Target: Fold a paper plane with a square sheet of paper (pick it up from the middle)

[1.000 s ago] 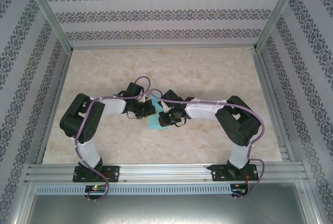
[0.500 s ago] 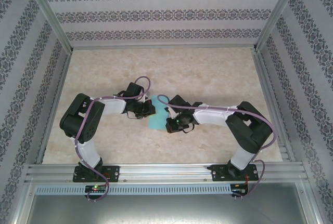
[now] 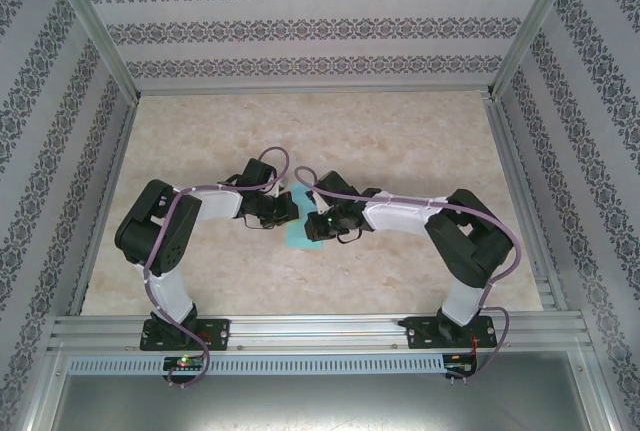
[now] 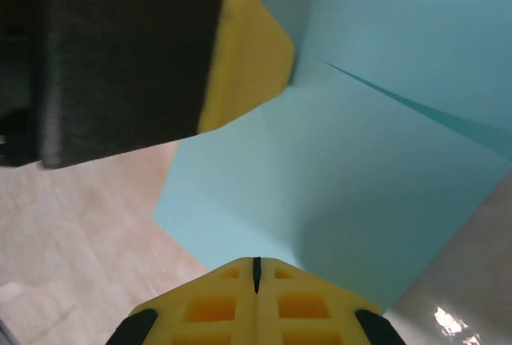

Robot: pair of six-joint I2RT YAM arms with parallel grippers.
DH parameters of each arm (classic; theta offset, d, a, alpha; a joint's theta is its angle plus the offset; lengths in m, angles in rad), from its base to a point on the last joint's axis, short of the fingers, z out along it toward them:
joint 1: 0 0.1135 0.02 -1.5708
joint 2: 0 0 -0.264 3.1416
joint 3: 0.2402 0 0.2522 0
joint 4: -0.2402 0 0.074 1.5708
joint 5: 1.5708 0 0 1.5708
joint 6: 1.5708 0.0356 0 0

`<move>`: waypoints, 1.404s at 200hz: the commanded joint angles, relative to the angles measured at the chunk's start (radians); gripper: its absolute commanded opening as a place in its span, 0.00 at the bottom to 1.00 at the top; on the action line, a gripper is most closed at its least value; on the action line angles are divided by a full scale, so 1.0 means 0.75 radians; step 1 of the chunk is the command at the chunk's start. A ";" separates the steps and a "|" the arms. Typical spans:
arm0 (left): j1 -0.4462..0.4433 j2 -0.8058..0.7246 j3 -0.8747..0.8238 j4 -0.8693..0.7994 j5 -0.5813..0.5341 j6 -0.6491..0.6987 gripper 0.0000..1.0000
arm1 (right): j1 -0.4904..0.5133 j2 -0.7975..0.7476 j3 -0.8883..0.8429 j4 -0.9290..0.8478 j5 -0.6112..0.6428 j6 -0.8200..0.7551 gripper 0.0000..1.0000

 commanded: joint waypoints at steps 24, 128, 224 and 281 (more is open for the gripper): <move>-0.014 0.073 -0.017 -0.215 -0.192 0.065 0.00 | -0.016 0.030 -0.040 -0.041 0.028 0.003 0.00; -0.059 -0.088 -0.008 -0.011 -0.029 0.000 0.18 | -0.031 0.040 -0.181 0.112 -0.067 0.106 0.00; -0.140 -0.107 -0.068 0.102 0.042 -0.085 0.02 | -0.030 0.054 -0.180 0.105 -0.082 0.109 0.00; -0.162 -0.017 -0.057 0.076 0.034 -0.074 0.00 | -0.028 0.058 -0.183 0.105 -0.082 0.109 0.00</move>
